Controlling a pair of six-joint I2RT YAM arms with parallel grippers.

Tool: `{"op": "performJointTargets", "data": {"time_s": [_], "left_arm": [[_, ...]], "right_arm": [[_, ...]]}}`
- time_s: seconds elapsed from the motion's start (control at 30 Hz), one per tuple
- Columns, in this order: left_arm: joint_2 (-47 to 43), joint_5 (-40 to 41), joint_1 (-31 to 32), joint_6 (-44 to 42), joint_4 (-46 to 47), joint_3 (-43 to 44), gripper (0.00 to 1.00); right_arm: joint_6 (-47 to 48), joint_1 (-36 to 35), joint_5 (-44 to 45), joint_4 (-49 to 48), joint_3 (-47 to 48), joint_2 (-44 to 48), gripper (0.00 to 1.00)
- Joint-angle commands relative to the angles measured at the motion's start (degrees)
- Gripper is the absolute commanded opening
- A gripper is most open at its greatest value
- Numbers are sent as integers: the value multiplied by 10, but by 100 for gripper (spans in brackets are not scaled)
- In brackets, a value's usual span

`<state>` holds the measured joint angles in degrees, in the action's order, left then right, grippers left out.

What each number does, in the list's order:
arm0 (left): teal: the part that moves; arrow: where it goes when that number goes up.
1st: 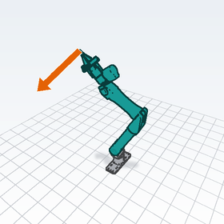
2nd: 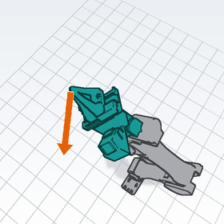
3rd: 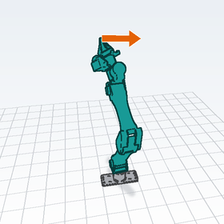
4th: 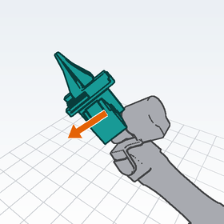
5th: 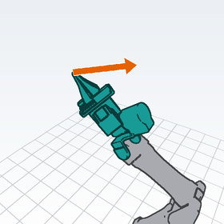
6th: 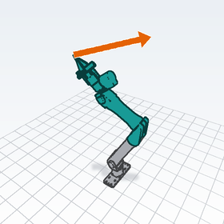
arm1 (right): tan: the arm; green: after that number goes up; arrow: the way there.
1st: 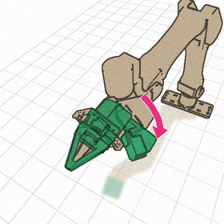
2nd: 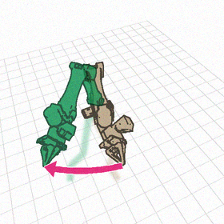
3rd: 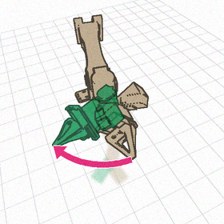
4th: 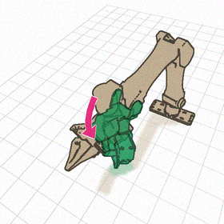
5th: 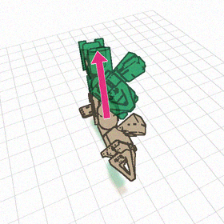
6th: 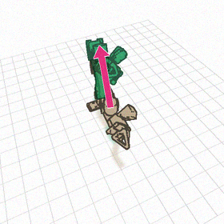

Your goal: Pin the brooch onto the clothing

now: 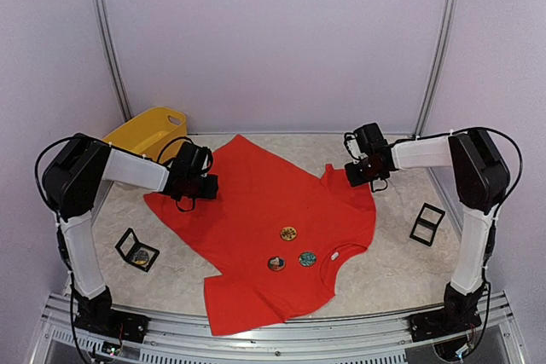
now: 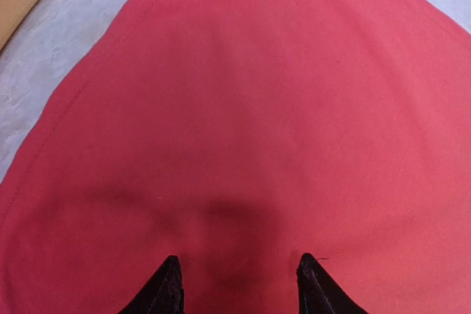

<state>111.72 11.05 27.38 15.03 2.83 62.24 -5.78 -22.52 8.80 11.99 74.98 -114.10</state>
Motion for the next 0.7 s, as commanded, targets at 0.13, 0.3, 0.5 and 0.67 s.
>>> {"op": "performJointTargets", "data": {"time_s": [0.13,0.3,0.5,0.67], "left_arm": [[-225,89,63,61,-24,-111,53],[-328,167,107,193,-132,-183,56],[-424,290,205,427,-270,-244,66],[-495,315,240,586,-396,-284,77]], "right_arm": [[49,-117,-85,-30,-93,151,16],[52,-161,-134,-86,-117,177,24],[36,-163,-168,-149,-94,152,35],[27,-163,-177,-154,-55,125,52]]}}
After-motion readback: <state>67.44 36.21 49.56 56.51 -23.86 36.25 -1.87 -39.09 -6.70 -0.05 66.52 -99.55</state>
